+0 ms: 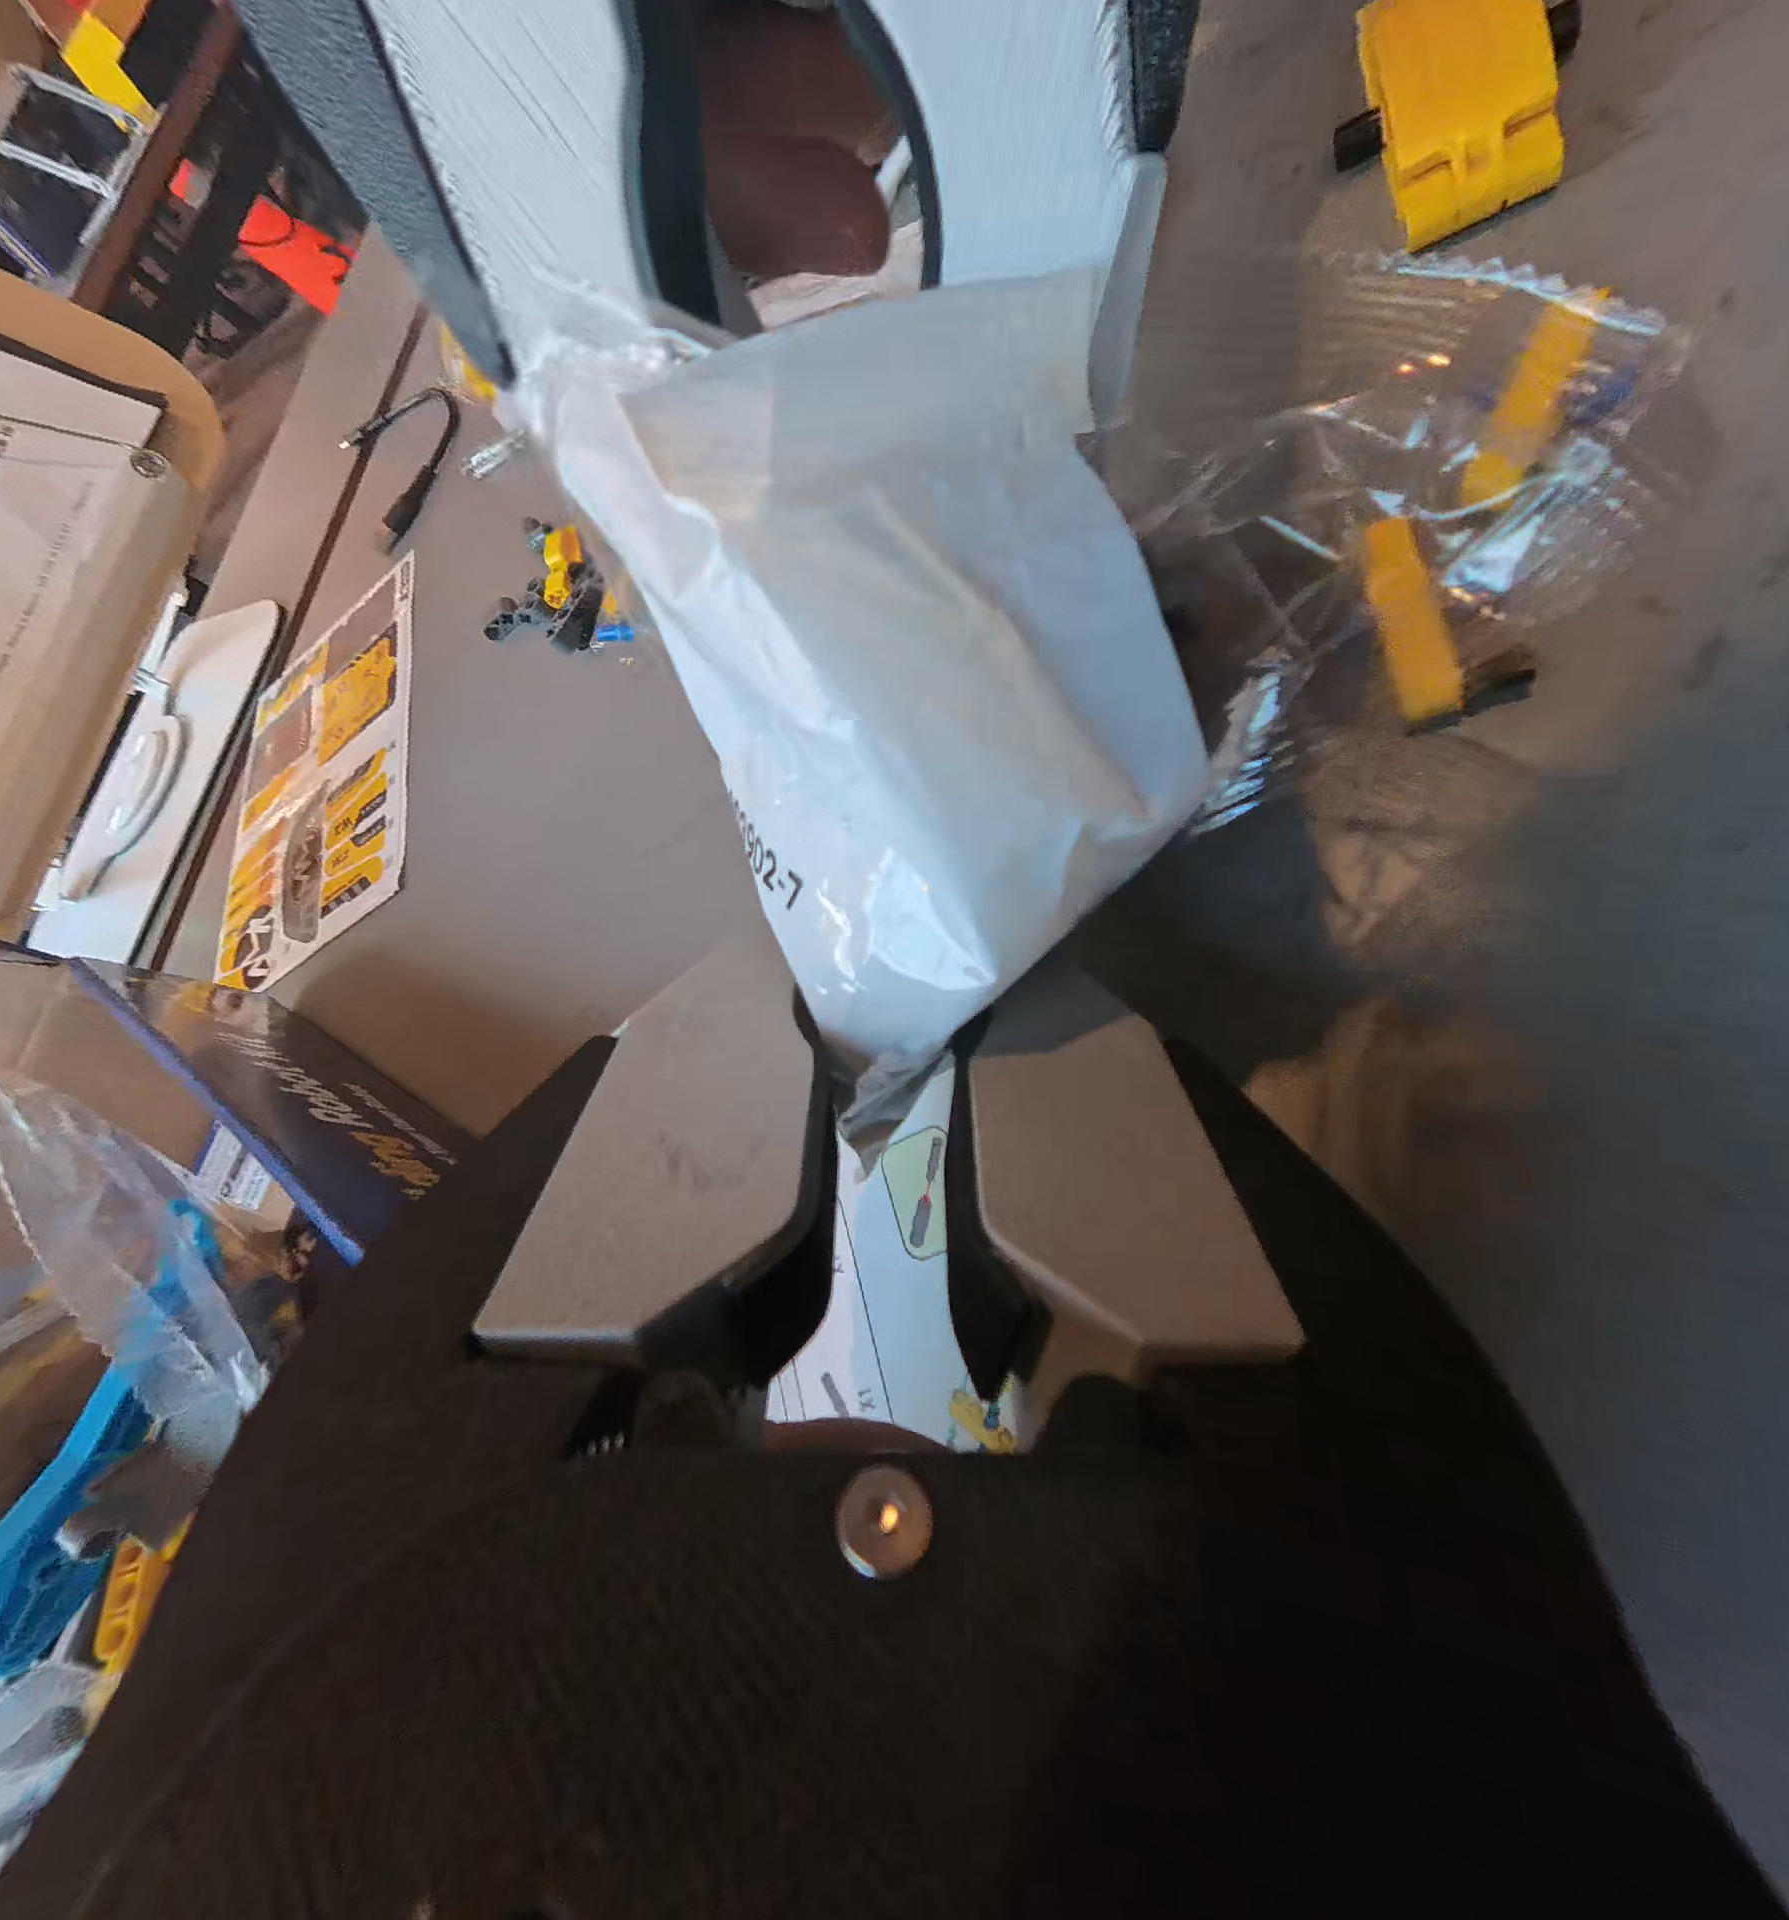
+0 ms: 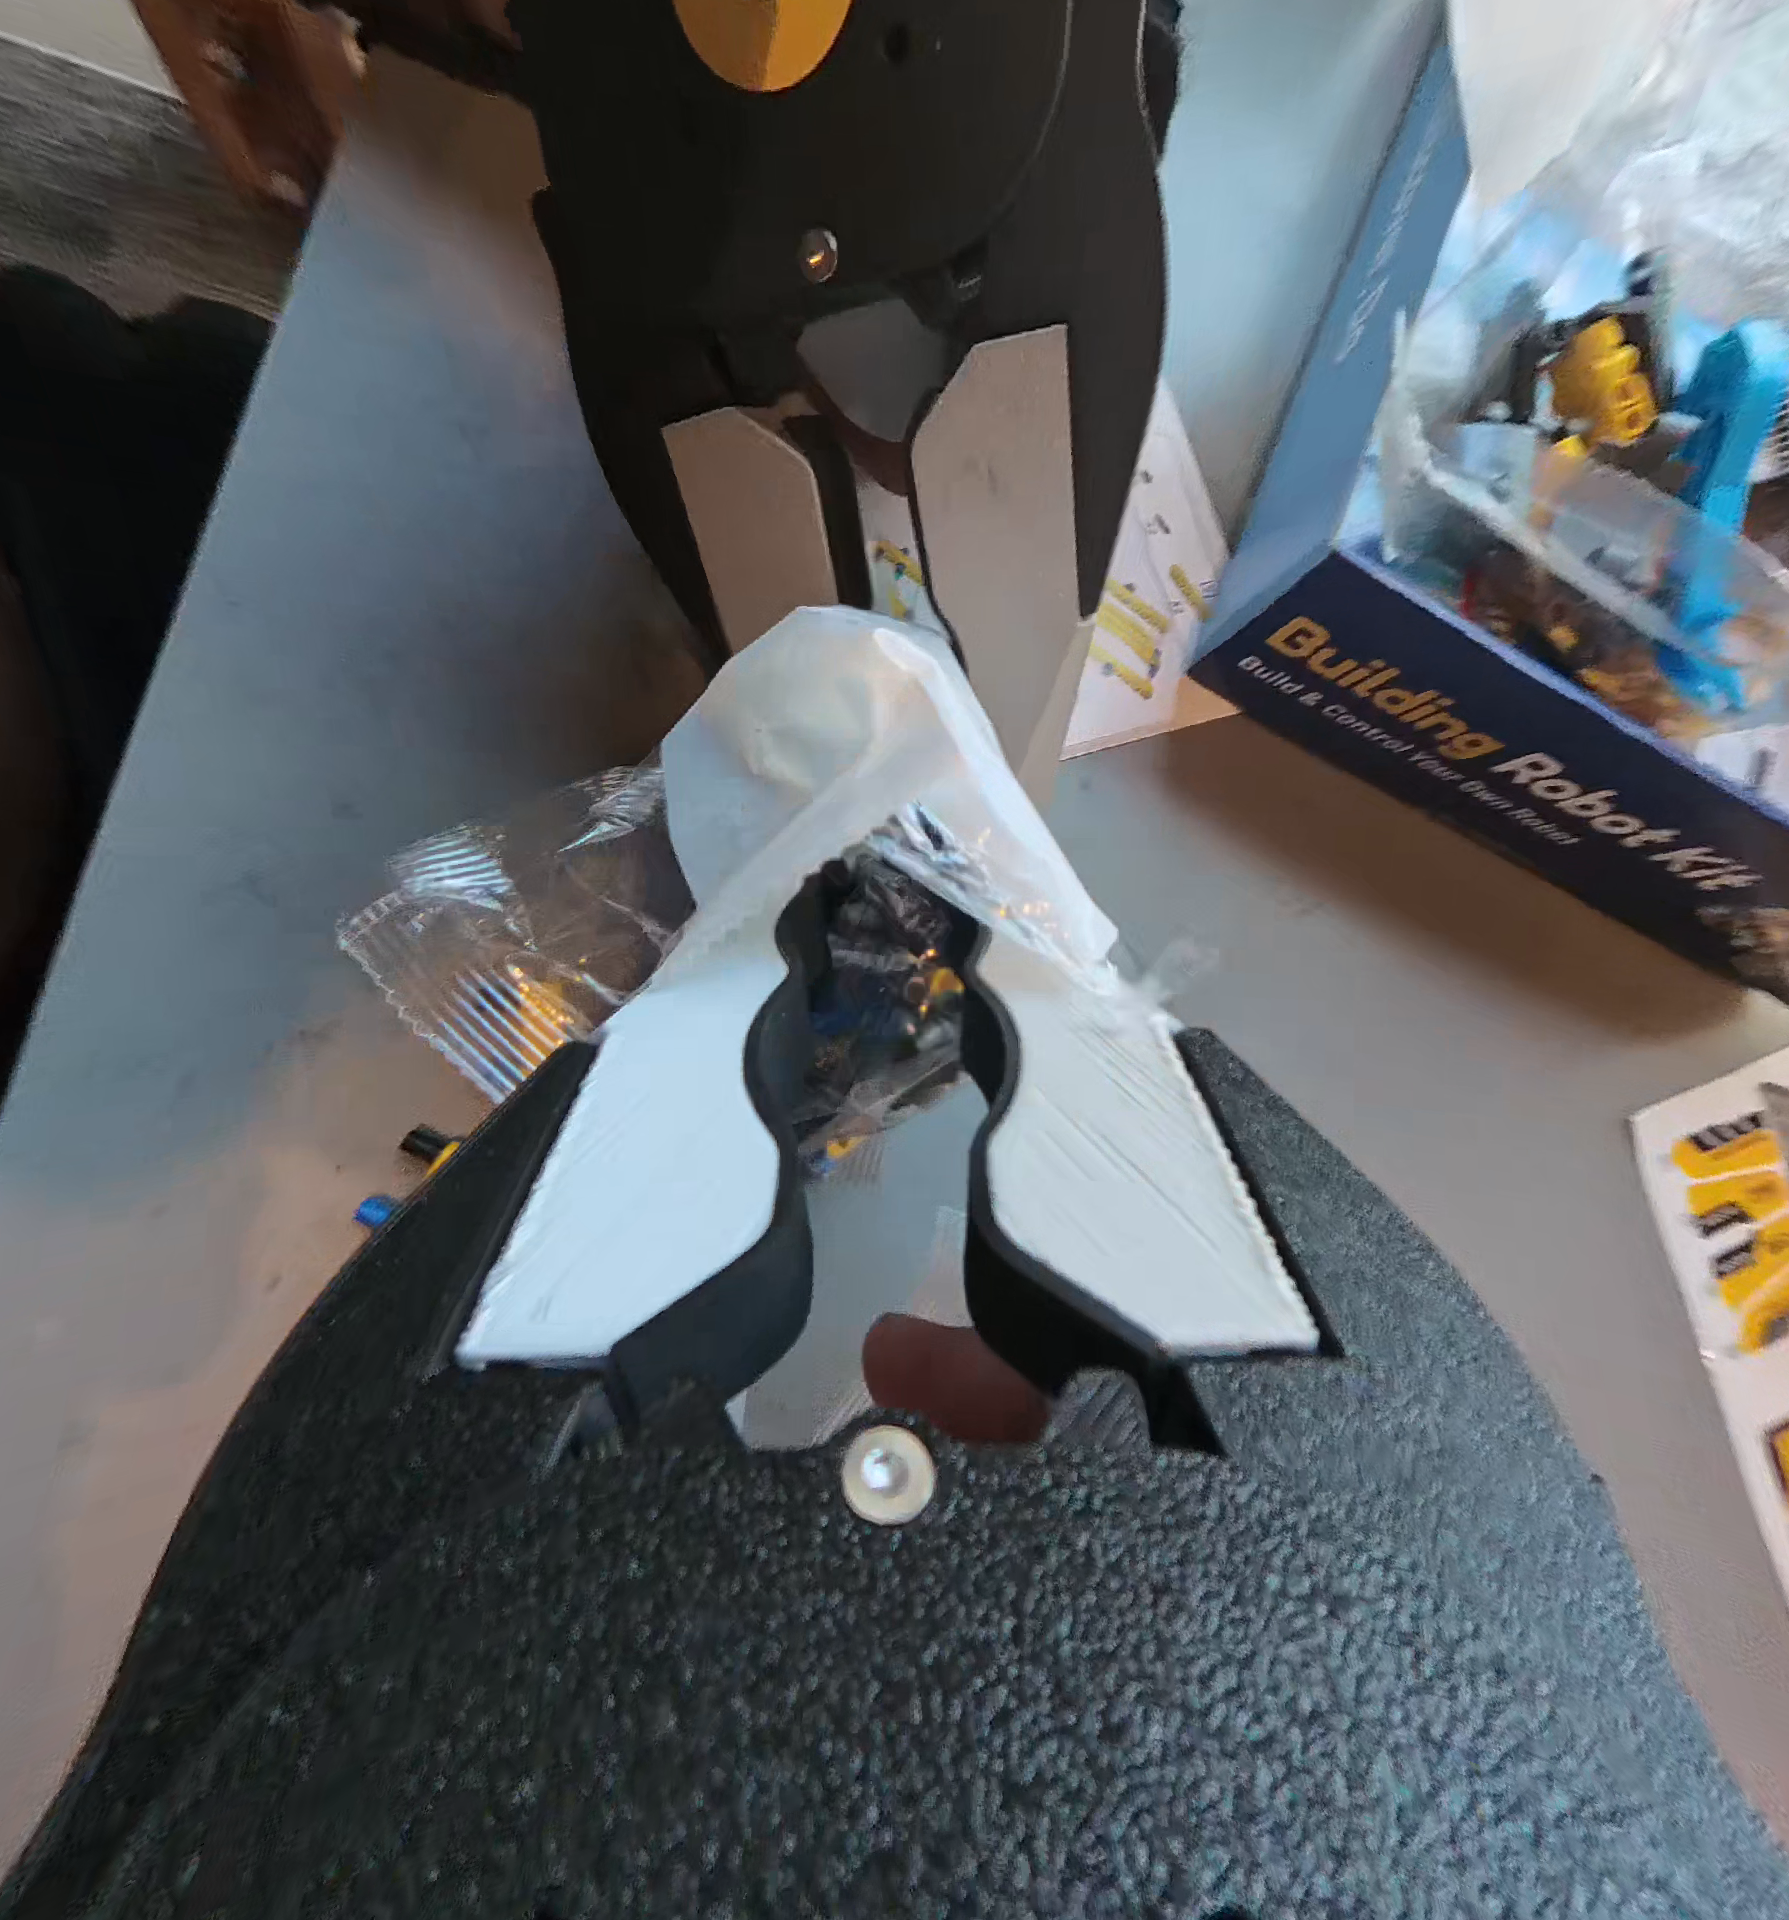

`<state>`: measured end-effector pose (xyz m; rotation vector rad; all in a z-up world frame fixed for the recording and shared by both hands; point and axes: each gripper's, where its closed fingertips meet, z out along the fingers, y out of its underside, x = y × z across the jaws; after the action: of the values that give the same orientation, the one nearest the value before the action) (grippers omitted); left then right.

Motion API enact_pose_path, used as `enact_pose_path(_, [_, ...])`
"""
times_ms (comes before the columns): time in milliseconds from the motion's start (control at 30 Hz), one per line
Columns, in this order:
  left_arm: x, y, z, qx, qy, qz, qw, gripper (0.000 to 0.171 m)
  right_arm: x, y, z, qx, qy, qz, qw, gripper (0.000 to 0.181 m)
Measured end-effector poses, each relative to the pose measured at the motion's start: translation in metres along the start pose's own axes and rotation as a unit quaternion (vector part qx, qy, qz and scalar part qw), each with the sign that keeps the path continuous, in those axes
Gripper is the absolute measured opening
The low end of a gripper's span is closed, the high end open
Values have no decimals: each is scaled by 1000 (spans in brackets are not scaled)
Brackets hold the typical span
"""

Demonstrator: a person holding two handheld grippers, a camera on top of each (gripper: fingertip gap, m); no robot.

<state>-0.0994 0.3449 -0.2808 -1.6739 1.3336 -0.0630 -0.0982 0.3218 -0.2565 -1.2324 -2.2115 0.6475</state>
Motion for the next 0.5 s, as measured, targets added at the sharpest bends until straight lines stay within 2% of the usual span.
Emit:
enact_pose_path(100, [-1,1,1,-5,13,-21,1000,14,1,4,-2,0,-31,29,999,17])
enact_pose_path(167, [-1,1,1,-4,16,-26,1000,14,5,7,-6,-6,-31,32,999,13])
enact_pose_path(400, [-6,-7,-6,34,16,-43,998,14,9,-4,-32,39,-36,33,998,11])
enact_pose_path(500, [-3,-8,-7,40,15,-26,999,14,7,-3,-35,37,-39,20,998,12])
